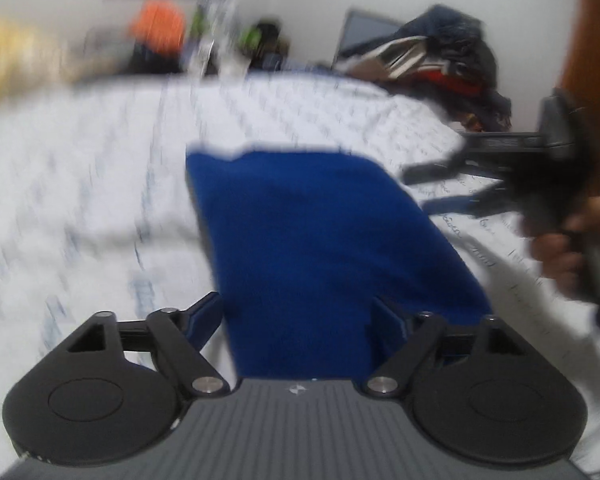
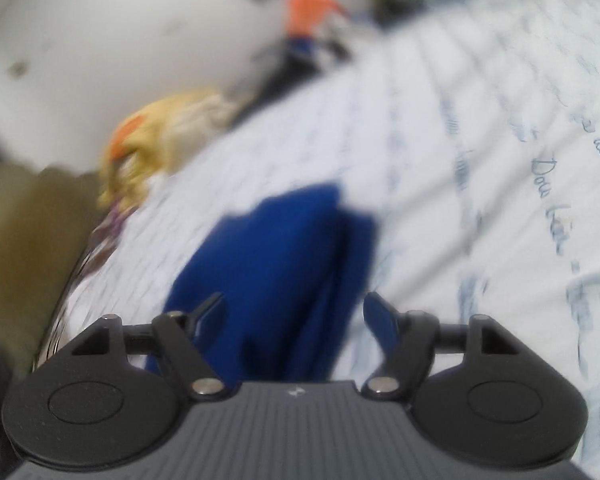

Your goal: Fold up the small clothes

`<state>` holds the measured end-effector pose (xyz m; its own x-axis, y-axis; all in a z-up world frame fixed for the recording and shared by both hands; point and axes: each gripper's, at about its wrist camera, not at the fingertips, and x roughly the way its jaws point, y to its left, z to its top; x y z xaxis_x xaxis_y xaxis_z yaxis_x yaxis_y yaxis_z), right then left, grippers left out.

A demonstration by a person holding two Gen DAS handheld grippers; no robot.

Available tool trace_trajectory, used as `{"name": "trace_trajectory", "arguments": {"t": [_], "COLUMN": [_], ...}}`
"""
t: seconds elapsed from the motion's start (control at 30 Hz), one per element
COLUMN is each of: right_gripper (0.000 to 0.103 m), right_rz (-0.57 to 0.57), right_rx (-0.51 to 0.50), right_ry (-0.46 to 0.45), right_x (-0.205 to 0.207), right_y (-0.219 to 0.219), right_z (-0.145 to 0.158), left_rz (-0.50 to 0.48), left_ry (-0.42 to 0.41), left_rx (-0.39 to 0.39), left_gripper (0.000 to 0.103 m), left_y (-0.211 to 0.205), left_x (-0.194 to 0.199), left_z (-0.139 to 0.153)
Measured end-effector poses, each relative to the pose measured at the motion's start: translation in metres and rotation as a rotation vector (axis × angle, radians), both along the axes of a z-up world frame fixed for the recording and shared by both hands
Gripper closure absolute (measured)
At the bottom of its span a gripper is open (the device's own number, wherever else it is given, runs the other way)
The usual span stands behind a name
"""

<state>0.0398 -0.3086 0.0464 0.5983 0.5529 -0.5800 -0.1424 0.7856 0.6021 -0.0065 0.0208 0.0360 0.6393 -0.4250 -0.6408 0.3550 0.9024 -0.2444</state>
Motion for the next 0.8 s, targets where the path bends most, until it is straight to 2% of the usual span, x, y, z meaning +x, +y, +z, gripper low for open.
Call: {"name": "trace_trajectory", "arguments": {"t": [0.03, 0.07, 0.1, 0.13, 0.17, 0.2, 0.27, 0.3, 0.33, 0.37, 0.4, 0.43, 0.47, 0.5, 0.53, 0.6, 0.63, 0.7, 0.73, 0.77, 0.8], "right_gripper": [0.027, 0.027, 0.029, 0.064, 0.083, 0.082, 0.082, 0.082, 0.078, 0.076, 0.066, 0.05, 0.039, 0.017, 0.008, 0.008, 0.009, 0.009, 0.011, 0.018, 0.066], "right_rz": [0.014, 0.026, 0.032, 0.044, 0.083, 0.1, 0.191, 0.229, 0.252, 0.256, 0.231, 0.162, 0.083, 0.031, 0.016, 0.063, 0.086, 0.111, 0.132, 0.147, 0.179], "right_rx": [-0.015, -0.032, -0.043, -0.064, -0.108, -0.204, -0.468, -0.593, -0.657, -0.675, -0.66, -0.599, -0.503, -0.377, -0.253, -0.101, -0.077, -0.094, -0.107, -0.12, -0.121], "right_ry": [0.019, 0.021, -0.019, -0.048, -0.075, -0.171, -0.499, -0.611, -0.628, -0.57, -0.479, -0.404, -0.342, -0.293, -0.236, -0.079, -0.022, -0.036, -0.047, -0.048, -0.031], "right_x": [0.016, 0.028, 0.034, 0.037, 0.039, 0.033, -0.002, -0.016, -0.023, -0.023, -0.021, -0.023, -0.031, -0.042, -0.054, -0.071, -0.078, -0.094, -0.096, -0.096, -0.091], "right_y": [0.006, 0.014, 0.021, 0.029, 0.041, 0.054, 0.087, 0.098, 0.102, 0.1, 0.092, 0.078, 0.058, 0.037, 0.018, 0.005, 0.006, 0.015, 0.022, 0.028, 0.034], "right_z": [-0.004, -0.008, -0.008, -0.01, -0.009, -0.001, 0.015, 0.011, 0.004, -0.002, -0.004, 0.0, 0.007, 0.011, 0.01, -0.001, -0.008, -0.011, -0.011, -0.01, -0.011], "left_rz": [0.022, 0.04, 0.047, 0.05, 0.05, 0.055, 0.043, 0.041, 0.041, 0.038, 0.031, 0.028, 0.023, 0.019, 0.019, 0.026, 0.024, 0.029, 0.024, 0.014, 0.027], "left_ry": [0.074, 0.106, 0.126, 0.147, 0.189, 0.201, 0.173, 0.162, 0.149, 0.141, 0.143, 0.147, 0.155, 0.168, 0.183, 0.196, 0.195, 0.207, 0.217, 0.24, 0.251], "left_rx": [-0.051, -0.104, -0.139, -0.16, -0.168, -0.171, -0.146, -0.118, -0.112, -0.12, -0.134, -0.151, -0.182, -0.225, -0.266, -0.304, -0.306, -0.309, -0.301, -0.277, -0.22], "left_gripper": [0.03, 0.032, 0.036, 0.058, 0.085, 0.085, 0.083, 0.08, 0.072, 0.071, 0.069, 0.057, 0.037, 0.027, 0.018, 0.018, 0.02, 0.024, 0.04, 0.085, 0.091], "left_y": [0.005, 0.01, 0.014, 0.017, 0.019, 0.021, 0.025, 0.025, 0.026, 0.028, 0.03, 0.032, 0.035, 0.038, 0.041, 0.043, 0.042, 0.037, 0.034, 0.027, 0.02], "left_x": [0.005, 0.009, 0.013, 0.017, 0.021, 0.022, 0.02, 0.019, 0.016, 0.012, 0.009, 0.004, -0.001, -0.004, -0.007, -0.01, -0.008, -0.001, 0.005, 0.013, 0.019], "left_z": [-0.006, -0.01, -0.011, -0.01, -0.011, -0.01, -0.009, -0.012, -0.014, -0.014, -0.014, -0.014, -0.014, -0.015, -0.017, -0.019, -0.019, -0.019, -0.019, -0.02, -0.021]}}
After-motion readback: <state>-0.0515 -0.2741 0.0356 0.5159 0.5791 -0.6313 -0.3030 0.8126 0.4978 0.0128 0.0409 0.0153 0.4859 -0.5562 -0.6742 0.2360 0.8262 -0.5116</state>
